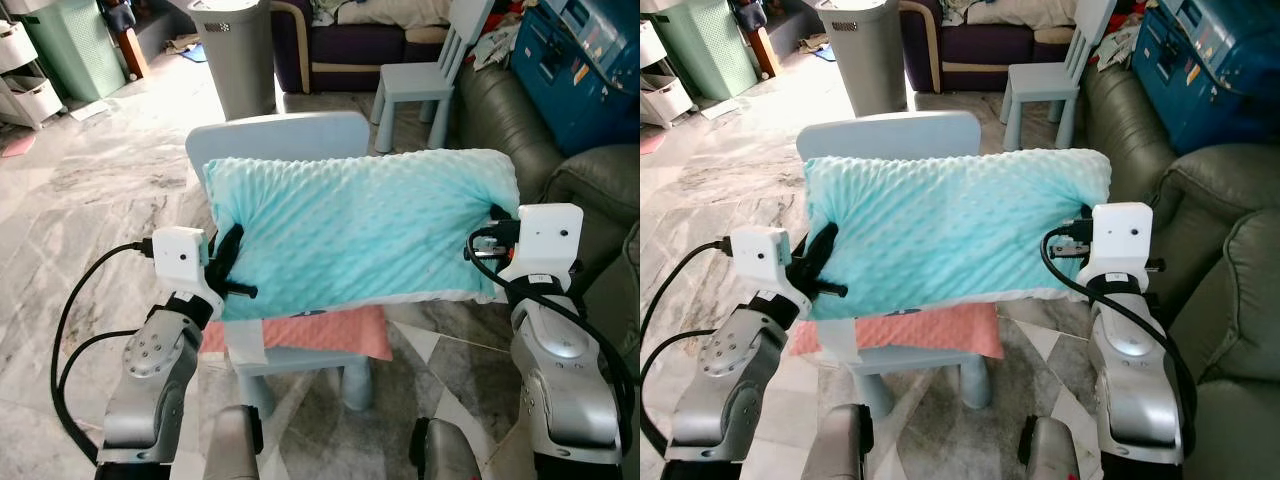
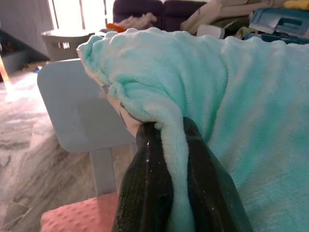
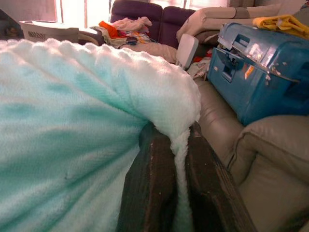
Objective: Move the pillow to the sofa
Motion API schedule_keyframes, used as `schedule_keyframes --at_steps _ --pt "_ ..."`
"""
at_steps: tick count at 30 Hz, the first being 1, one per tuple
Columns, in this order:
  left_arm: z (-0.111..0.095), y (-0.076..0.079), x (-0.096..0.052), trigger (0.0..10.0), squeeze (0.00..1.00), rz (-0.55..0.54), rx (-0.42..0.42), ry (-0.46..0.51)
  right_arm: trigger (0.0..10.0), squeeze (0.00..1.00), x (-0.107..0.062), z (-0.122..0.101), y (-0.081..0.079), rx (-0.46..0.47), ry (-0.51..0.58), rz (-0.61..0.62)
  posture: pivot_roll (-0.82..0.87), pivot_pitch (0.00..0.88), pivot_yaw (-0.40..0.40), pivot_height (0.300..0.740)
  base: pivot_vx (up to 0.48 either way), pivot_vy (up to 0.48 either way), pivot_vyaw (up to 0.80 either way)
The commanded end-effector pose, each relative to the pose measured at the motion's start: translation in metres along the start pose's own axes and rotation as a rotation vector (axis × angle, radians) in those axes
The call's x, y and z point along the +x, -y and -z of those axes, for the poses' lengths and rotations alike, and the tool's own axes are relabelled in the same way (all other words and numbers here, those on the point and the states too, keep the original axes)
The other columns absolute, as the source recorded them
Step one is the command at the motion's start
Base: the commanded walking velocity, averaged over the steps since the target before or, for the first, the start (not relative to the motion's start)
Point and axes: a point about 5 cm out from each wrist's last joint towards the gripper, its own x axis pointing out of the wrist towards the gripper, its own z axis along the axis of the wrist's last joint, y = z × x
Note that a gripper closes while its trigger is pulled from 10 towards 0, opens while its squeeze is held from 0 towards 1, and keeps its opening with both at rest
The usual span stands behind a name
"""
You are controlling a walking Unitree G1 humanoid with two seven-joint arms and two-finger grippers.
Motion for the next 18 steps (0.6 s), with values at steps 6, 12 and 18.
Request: schedule_keyframes --at_steps 6,12,18 --pt "-0.0024 -0.0071 0.0003 10.0 0.00 -0.011 0.053 -0.005 10.0 0.00 0.0032 -0.0068 -0.0002 0.017 0.029 0.016 -0.04 0.000 0.054 0.676 0.000 0.000 0.00" --pt "0.0018 -0.0095 -0.0003 10.0 0.00 -0.029 0.049 -0.026 10.0 0.00 0.0035 -0.0091 0.0006 0.022 0.034 0.017 -0.05 0.000 0.053 0.705 0.000 0.000 0.00" --pt "0.0062 -0.0058 0.0012 10.0 0.00 -0.036 0.050 -0.049 10.0 0.00 0.0055 -0.0128 0.0030 0.021 0.044 0.020 -0.05 0.000 0.049 0.739 0.000 0.000 0.00"
